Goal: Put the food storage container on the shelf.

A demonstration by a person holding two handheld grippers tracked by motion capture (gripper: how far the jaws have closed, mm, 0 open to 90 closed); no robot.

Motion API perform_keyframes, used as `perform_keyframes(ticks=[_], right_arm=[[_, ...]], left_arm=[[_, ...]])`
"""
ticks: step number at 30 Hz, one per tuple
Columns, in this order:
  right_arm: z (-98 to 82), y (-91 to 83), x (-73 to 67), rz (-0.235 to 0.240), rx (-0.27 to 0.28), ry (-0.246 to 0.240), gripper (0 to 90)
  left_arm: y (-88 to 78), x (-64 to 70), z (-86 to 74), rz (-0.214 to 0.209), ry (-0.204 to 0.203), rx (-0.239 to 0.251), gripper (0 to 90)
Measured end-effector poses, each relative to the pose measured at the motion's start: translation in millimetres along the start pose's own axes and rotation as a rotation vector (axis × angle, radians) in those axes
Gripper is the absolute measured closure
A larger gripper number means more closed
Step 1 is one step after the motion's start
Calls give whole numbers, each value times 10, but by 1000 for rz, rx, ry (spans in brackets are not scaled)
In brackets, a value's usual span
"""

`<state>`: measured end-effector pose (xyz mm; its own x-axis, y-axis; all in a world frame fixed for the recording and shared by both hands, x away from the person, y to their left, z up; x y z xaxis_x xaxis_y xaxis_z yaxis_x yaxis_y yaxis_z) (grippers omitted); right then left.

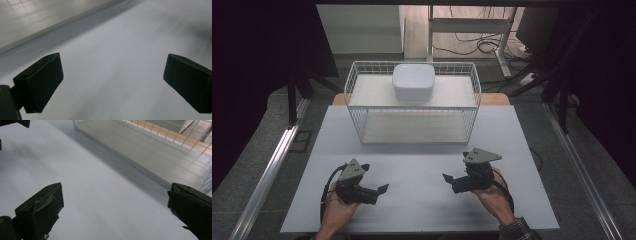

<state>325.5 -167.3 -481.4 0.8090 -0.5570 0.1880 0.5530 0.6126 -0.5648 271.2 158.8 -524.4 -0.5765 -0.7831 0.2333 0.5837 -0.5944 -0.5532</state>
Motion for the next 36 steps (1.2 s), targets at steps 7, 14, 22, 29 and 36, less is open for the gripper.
perform_keyframes(ticks=[7,14,22,29,36], right_arm=[[-154,-69,45,-17,-8,20,0],[-285,-115,66,-25,-20,40,0],[-491,-100,61,-35,-69,45,0],[-623,-61,56,-40,-110,45,0],[-697,-13,66,-43,-156,45,0]], left_arm=[[-19,-30,-88,21,-2,-15,23],[-58,-77,-194,38,-14,-37,17],[-25,-144,-339,56,-29,-102,3],[31,-223,-426,59,-67,-151,0],[53,-225,-441,58,-74,-170,0]])
Point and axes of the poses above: each handheld gripper's, and its own axes: y roughly forward along the jaws, z roughly out of its top, x roughly to its right, the point moved 4 cm from there along y, roughly forward along the jaws, and after that the axes turned 9 degrees about -y, right-handed, at the moved point
